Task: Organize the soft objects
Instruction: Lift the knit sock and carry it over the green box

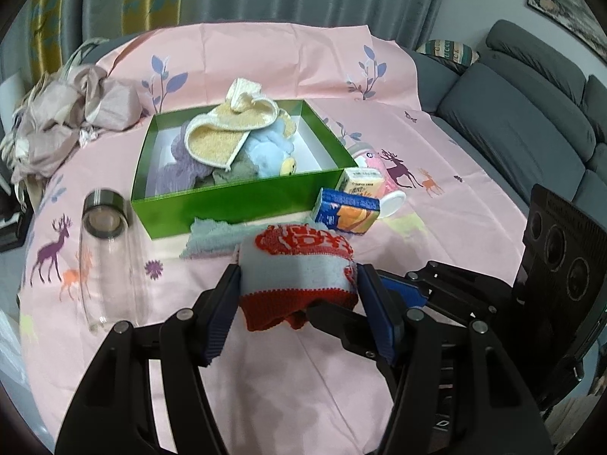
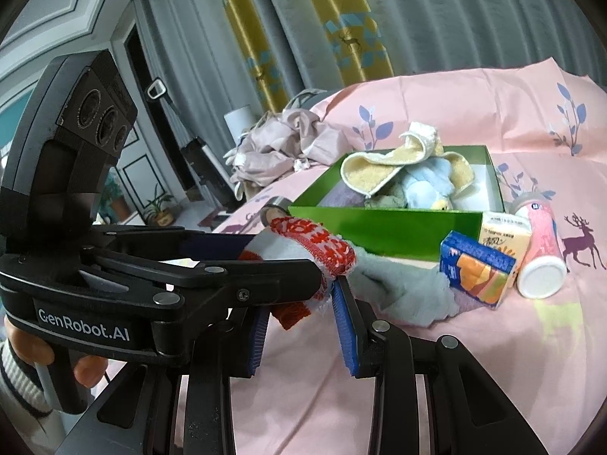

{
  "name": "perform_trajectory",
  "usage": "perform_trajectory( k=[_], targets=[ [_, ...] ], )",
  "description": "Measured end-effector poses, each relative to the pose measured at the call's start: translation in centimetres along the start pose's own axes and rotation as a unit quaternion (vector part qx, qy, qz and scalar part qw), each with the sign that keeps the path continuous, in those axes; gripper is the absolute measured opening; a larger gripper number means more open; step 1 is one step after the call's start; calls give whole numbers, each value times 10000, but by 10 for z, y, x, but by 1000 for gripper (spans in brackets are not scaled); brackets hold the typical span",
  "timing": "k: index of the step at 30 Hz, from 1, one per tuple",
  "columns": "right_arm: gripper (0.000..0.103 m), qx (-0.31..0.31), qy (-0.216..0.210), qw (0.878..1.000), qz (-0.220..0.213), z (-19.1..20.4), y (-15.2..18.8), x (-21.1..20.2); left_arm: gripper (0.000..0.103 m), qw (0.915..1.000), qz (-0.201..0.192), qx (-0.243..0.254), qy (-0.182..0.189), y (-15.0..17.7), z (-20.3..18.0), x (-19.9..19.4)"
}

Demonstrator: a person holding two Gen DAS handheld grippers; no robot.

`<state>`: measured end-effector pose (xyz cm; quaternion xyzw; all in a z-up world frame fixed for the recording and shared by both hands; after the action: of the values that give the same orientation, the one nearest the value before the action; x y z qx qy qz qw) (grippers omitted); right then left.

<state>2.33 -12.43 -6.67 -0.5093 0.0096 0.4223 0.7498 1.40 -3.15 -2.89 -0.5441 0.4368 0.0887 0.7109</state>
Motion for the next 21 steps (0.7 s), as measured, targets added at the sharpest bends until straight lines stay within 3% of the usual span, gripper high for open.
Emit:
perform_trajectory(
  k=[21],
  targets=[
    [35,218,-39,9990,-376,-32,-58,24,60,9968,-81,718,-355,-65,15,34]
  ],
)
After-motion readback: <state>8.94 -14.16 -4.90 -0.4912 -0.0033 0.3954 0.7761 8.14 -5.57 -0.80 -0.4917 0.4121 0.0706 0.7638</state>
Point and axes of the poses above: each gripper's, at about its wrist camera, not at the fingertips, and x roughly the way its jaws point, z to its left, y to its underside, the point moved 4 cm from there along x, roughly the way its jaws point, and after that the axes turned 14 degrees about x, right-handed, at the moved point
